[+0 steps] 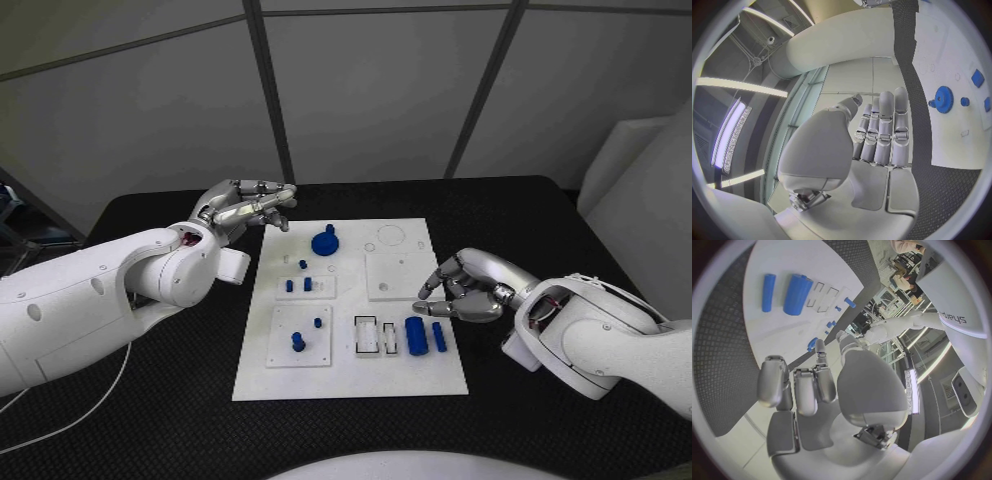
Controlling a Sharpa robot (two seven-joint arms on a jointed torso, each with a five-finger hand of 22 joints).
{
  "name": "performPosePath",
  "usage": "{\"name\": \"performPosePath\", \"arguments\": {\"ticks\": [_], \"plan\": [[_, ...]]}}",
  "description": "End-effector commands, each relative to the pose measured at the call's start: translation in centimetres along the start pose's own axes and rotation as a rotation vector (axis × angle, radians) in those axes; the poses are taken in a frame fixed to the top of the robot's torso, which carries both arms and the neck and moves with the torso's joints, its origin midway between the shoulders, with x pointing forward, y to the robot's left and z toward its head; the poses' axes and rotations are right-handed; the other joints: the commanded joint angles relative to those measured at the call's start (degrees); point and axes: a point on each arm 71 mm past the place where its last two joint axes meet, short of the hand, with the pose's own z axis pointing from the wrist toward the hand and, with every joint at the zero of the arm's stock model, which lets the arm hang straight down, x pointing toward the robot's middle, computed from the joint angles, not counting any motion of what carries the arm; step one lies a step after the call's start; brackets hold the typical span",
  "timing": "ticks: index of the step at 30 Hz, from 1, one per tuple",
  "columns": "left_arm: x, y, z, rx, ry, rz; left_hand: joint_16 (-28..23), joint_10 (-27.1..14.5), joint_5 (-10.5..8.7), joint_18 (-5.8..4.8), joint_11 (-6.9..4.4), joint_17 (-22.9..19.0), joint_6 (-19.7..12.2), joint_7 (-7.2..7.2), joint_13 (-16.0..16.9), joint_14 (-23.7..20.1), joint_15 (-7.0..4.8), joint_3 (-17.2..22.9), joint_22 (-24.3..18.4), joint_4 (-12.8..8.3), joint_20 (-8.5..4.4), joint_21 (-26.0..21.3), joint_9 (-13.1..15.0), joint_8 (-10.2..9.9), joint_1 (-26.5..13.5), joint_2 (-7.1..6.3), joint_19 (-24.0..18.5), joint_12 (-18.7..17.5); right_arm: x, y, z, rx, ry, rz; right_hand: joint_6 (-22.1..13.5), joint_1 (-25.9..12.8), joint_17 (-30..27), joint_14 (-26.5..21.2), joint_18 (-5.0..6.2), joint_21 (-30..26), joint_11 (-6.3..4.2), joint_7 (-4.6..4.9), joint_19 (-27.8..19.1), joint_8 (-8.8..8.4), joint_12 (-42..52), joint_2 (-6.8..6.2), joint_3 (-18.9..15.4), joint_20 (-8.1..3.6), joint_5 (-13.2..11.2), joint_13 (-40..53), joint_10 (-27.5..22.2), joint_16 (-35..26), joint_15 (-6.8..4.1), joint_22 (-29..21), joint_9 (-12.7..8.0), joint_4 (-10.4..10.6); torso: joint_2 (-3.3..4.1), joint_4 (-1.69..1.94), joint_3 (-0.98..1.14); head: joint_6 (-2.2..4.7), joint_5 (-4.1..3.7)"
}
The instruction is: Assemble the parts on the task board
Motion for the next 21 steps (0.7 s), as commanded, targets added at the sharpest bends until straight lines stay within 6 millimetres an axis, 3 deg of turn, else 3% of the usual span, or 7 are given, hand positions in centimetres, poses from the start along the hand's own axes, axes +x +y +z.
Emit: {"name": "performPosePath", "arguments": {"ticks": [1, 6, 8, 11, 16, 21], "plan": [[0.1, 0.1, -0.1, 0.000, 0.007, -0.003, -0.4, -0.4, 0.35, -0.73, 0.07, -0.1, -0.4, 0.10, 0.1, -0.2, 0.11, -0.2, -0.1, 0.0, 0.00, -0.1, -0.1, 0.2, -0.2, 0.47, 0.5, 0.2, 0.1, -0.5, -0.4, 0.070, -0.003, -0.111, -0.6, -1.1, 9.3, 4.8, -1.23, 0.5, -0.03, -0.06, 0.6, 0.89, 0.6, -0.19, -2.1, 0.09, 0.7, 2.5, 0.8, 0.6, -0.23, 0.6, 0.7, 1.5, -0.18, -0.23, 0.00, -0.24, -0.42], [0.1, 0.1, -0.2, -0.001, 0.009, -0.004, -0.4, -0.4, 0.35, -0.73, 0.07, -0.1, -0.4, 0.10, 0.1, -0.2, 0.11, -0.2, -0.1, 0.0, 0.00, -0.1, -0.1, 0.2, -0.2, 0.47, 0.5, 0.2, 1.6, -1.2, -1.0, 0.108, 0.034, -0.170, -1.1, -1.7, 10.1, 4.9, -1.36, 1.0, -0.14, -0.23, 0.9, 2.18, 0.9, -0.43, -4.7, 0.05, 0.5, 3.3, 0.9, 1.0, -0.28, 1.3, 1.7, 3.8, -0.16, -0.07, -0.16, -0.29, -0.65], [0.1, 0.1, -0.3, -0.002, 0.009, -0.004, -0.4, -0.4, 0.35, -0.73, 0.07, -0.1, -0.4, 0.10, 0.1, -0.2, 0.11, -0.2, -0.1, 0.0, 0.00, -0.1, -0.1, 0.2, -0.2, 0.47, 0.5, 0.2, 2.2, -1.4, -1.1, 0.121, 0.043, -0.196, -1.3, -1.9, 10.3, 4.9, -1.39, 1.1, -0.18, -0.23, 1.0, 2.64, 0.8, -0.54, -5.7, 0.05, 0.3, 3.4, 0.9, 1.1, -0.30, 1.5, 2.1, 4.5, -0.05, -0.11, -0.08, -0.27, -0.57], [0.0, 0.2, -0.4, -0.003, 0.007, -0.003, -0.4, -0.4, 0.35, -0.73, 0.07, -0.1, -0.4, 0.10, 0.1, -0.2, 0.11, -0.2, -0.1, 0.0, 0.00, -0.1, -0.1, 0.2, -0.2, 0.47, 0.5, 0.2, 2.7, -1.6, -1.1, 0.131, 0.045, -0.221, -1.4, -2.6, 10.3, 4.9, -1.38, 1.1, -0.18, -0.29, 0.9, 3.12, 0.7, -0.51, -6.7, 0.04, 0.2, 3.5, 0.8, 1.1, -0.32, 1.5, 2.5, 4.7, 0.02, -0.26, 0.00, -0.36, -0.32], [-0.1, 0.2, -0.5, -0.003, 0.005, -0.002, -0.4, -0.4, 0.35, -0.73, 0.07, -0.1, -0.4, 0.10, 0.1, -0.2, 0.11, -0.2, -0.1, 0.0, 0.00, -0.1, -0.1, 0.2, -0.2, 0.47, 0.5, 0.2, 3.5, -1.4, -0.9, 0.126, 0.037, -0.236, -1.6, -3.0, 10.3, 4.9, -1.39, 1.1, -0.19, -0.30, 0.9, 3.38, 0.6, -0.48, -7.3, 0.04, 0.2, 3.5, 0.8, 1.1, -0.32, 1.6, 2.7, 4.7, 0.04, -0.34, -0.09, -0.47, -0.32], [0.0, 0.1, -0.5, -0.003, 0.008, -0.003, -0.4, -0.4, 0.35, -0.73, 0.07, -0.1, -0.4, 0.10, 0.1, -0.2, 0.11, -0.2, -0.1, 0.0, 0.00, -0.1, -0.1, 0.2, -0.2, 0.47, 0.5, 0.2, 3.9, -1.2, -0.5, 0.124, 0.035, -0.240, -1.7, -3.1, 10.4, 4.9, -1.39, 1.1, -0.20, -0.31, 0.9, 3.54, 0.6, -0.37, -7.5, 0.03, 0.2, 3.5, 0.8, 1.2, -0.33, 1.6, 2.8, 4.7, 0.06, -0.06, -0.13, -0.60, -0.31]]}}
